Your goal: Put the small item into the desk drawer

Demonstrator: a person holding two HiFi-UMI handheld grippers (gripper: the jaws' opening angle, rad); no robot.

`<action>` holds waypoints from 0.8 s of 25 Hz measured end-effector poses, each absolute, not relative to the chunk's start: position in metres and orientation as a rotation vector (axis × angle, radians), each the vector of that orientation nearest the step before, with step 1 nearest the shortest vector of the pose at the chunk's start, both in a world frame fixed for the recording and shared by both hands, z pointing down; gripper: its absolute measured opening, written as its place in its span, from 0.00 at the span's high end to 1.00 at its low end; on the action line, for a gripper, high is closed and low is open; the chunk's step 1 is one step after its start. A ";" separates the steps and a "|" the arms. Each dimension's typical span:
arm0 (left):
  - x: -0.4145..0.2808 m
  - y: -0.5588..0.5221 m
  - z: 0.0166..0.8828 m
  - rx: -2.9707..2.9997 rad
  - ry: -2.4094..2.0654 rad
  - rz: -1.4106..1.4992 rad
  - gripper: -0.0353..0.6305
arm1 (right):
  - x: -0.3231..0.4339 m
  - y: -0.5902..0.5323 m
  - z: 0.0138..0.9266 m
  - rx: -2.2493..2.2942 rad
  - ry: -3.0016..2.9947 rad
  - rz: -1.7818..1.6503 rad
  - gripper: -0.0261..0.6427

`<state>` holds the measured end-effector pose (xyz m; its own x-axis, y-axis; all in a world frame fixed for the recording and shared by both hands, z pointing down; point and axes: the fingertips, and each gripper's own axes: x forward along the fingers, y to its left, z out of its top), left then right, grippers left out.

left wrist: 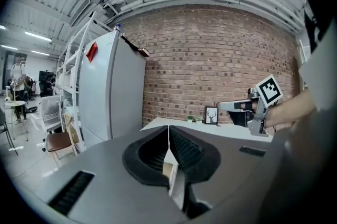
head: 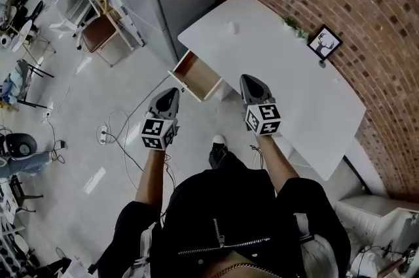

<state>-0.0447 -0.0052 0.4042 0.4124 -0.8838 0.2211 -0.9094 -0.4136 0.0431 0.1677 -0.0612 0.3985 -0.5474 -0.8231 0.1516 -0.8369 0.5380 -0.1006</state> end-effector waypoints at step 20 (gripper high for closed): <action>0.001 -0.142 0.403 2.521 -1.569 0.259 0.91 | 0.204 -0.184 0.410 1.438 -2.670 0.245 0.95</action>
